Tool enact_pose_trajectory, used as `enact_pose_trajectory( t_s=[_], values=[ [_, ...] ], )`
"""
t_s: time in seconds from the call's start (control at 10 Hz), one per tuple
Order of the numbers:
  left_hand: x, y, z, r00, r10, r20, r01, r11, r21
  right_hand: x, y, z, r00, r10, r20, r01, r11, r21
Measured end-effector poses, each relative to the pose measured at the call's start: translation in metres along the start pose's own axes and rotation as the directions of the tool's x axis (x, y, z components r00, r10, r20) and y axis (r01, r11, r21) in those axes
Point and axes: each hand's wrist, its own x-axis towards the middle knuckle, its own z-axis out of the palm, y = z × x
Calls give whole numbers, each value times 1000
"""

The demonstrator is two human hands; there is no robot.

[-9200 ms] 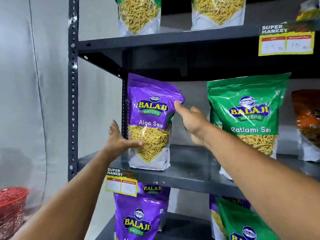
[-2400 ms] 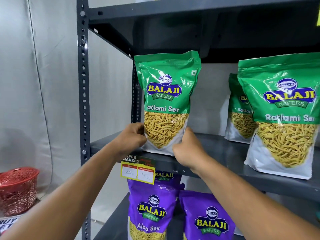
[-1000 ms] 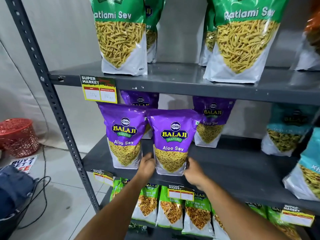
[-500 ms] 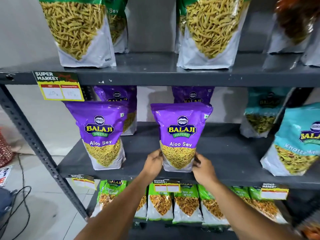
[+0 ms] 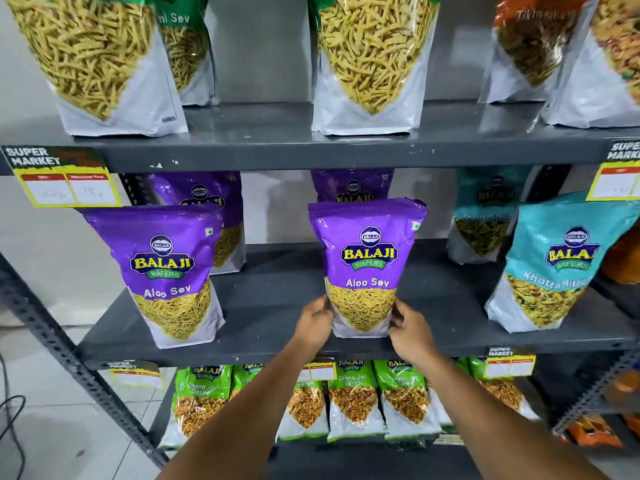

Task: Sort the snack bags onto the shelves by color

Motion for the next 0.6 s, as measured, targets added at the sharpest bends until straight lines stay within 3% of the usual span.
enact_pose_trajectory(
  t_s=[0.2, 0.3, 0.5, 0.6],
  values=[
    [8, -6, 3, 1000, 5, -5, -6, 980, -199, 0, 1, 1, 1000, -23, -7, 23, 1000, -15],
    [9, -10, 1, 1000, 0, -4, -1, 986, -164, -1, 1, 0, 1000, -28, -2, 28, 999, -16],
    [-7, 1, -4, 996, 49, 77, -58, 991, 118, -3, 0, -1, 999, -31, 11, 31, 999, -11],
    [-14, 7, -8, 989, 123, 80, -140, 955, 261, -12, -6, -5, 993, -93, -72, 89, 995, -45]
  ],
)
